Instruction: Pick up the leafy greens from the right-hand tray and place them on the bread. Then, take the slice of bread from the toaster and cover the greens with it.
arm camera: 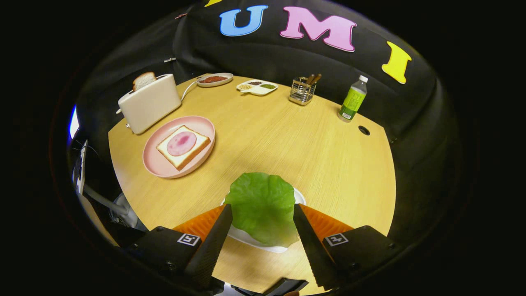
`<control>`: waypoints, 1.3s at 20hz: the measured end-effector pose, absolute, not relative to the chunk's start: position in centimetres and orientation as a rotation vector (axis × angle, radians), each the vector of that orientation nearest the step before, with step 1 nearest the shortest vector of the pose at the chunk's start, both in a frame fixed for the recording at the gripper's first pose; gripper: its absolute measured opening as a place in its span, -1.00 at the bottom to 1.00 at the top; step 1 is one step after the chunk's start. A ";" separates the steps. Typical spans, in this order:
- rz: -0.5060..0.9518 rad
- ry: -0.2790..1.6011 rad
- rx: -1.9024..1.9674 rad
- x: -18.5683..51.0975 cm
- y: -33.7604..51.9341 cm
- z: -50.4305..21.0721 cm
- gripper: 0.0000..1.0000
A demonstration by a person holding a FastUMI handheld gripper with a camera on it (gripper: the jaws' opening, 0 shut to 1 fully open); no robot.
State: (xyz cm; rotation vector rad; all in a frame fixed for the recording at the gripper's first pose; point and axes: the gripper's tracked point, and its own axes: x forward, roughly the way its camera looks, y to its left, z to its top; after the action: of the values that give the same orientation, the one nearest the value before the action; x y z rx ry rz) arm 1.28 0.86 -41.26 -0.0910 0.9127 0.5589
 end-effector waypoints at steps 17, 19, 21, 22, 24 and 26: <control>0.627 1.116 -0.116 2.0 2.1 -47.9 0.19; 0.614 1.119 -0.120 2.0 2.1 -47.9 -0.62; 0.594 1.125 -0.123 1.9 1.9 -47.7 -0.78; 0.580 1.118 -0.114 2.0 1.8 -47.4 -0.82; 0.559 1.104 -0.061 2.0 2.0 -46.2 -0.82; 0.544 1.085 -0.008 2.1 2.1 -44.6 -0.82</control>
State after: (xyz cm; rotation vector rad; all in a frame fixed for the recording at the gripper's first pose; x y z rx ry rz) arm 2.06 2.14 -44.63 -0.0077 1.0853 0.5436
